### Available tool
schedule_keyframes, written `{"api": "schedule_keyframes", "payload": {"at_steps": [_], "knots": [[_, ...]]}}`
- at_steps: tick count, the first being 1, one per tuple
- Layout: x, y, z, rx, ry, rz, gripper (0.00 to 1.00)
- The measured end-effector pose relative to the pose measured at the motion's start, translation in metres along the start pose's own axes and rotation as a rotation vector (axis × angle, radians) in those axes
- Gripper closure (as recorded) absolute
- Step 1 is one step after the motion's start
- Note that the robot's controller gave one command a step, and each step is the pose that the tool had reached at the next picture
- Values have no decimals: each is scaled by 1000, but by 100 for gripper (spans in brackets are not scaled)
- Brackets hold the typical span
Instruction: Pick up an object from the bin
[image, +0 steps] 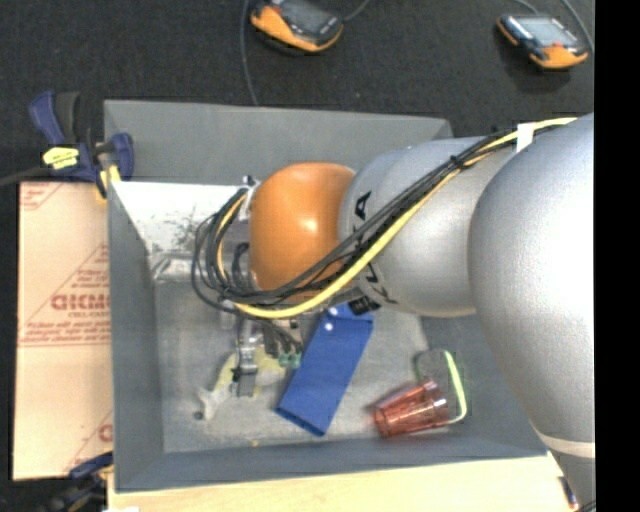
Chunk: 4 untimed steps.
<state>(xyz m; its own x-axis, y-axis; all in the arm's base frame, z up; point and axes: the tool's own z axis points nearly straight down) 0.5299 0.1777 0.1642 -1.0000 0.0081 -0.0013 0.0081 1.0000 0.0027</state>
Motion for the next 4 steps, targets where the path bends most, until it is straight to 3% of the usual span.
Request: {"api": "schedule_keyframes", "payload": {"at_steps": [1, 2, 3, 4], "knots": [[0, 0, 0, 0, 0, 0, 0], [-2, -24, 34, -1, -9, -154, 0], [12, -81, 94, 0, -3, -307, 0], [36, -59, 94, 0, -6, -324, 0]]}}
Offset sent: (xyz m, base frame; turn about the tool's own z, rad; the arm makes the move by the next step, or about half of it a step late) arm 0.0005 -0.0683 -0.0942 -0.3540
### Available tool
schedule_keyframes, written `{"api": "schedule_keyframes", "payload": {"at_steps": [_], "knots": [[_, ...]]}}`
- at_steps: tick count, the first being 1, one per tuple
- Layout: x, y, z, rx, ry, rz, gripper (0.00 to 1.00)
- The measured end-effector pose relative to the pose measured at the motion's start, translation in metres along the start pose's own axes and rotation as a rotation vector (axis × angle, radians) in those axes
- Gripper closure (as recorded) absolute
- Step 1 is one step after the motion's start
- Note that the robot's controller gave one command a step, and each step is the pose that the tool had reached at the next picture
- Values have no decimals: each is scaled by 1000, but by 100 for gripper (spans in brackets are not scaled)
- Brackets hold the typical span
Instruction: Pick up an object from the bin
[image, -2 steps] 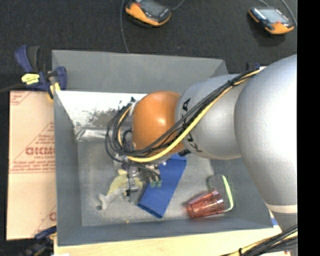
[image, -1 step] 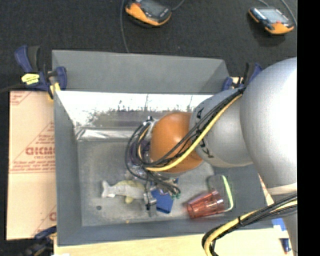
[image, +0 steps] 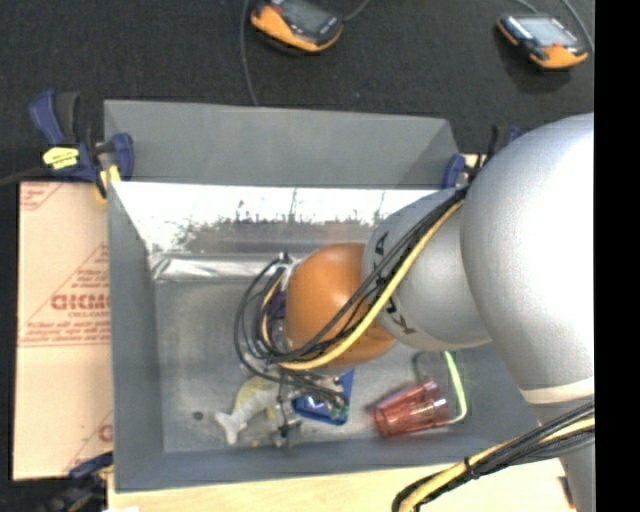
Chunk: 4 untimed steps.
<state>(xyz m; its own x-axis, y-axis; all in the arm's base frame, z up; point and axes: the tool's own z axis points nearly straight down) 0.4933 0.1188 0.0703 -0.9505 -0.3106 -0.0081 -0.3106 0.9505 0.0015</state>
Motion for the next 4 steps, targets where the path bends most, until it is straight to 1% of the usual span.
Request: {"api": "schedule_keyframes", "payload": {"at_steps": [1, 2, 3, 4], "knots": [[-22, 10, 0, 1, -2, 182, 100], [-22, 10, 0, 0, -2, 183, 100], [-12, 11, -76, 2, 3, 167, 100], [-14, -11, -142, 3, -1, 166, 100]]}}
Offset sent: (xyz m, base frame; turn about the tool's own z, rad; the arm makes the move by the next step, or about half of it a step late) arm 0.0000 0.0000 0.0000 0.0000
